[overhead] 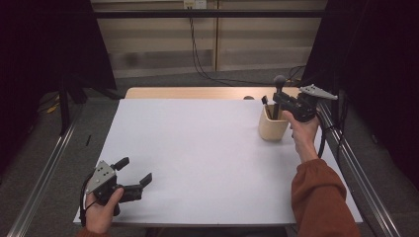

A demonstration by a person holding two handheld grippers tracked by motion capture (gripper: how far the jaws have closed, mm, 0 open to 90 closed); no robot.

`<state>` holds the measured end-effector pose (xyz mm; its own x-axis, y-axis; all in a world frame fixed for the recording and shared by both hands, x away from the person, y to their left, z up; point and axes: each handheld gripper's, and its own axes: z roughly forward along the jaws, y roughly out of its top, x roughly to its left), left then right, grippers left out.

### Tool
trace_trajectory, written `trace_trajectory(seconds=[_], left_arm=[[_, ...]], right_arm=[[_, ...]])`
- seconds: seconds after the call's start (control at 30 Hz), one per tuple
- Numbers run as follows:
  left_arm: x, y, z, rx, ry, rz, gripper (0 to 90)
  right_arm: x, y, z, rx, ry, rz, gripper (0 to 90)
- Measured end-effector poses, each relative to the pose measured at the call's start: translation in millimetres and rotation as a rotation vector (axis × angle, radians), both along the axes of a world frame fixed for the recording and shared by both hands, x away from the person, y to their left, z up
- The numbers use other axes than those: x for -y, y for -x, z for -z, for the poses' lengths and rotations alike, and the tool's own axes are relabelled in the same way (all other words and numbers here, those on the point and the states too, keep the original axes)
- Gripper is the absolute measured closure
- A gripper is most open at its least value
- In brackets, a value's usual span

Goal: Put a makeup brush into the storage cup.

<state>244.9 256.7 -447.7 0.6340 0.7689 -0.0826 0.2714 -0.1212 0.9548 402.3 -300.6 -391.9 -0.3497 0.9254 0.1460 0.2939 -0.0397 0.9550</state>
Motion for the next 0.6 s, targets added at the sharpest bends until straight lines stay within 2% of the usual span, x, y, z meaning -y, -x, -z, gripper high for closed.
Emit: trace_trajectory(seconds=[0.6], left_arm=[[0.0,0.0,0.0,-0.001,0.002,0.0,2.3]], right_arm=[[0.8,3.9,18.7,-0.037,-0.008,0.0,71.8]])
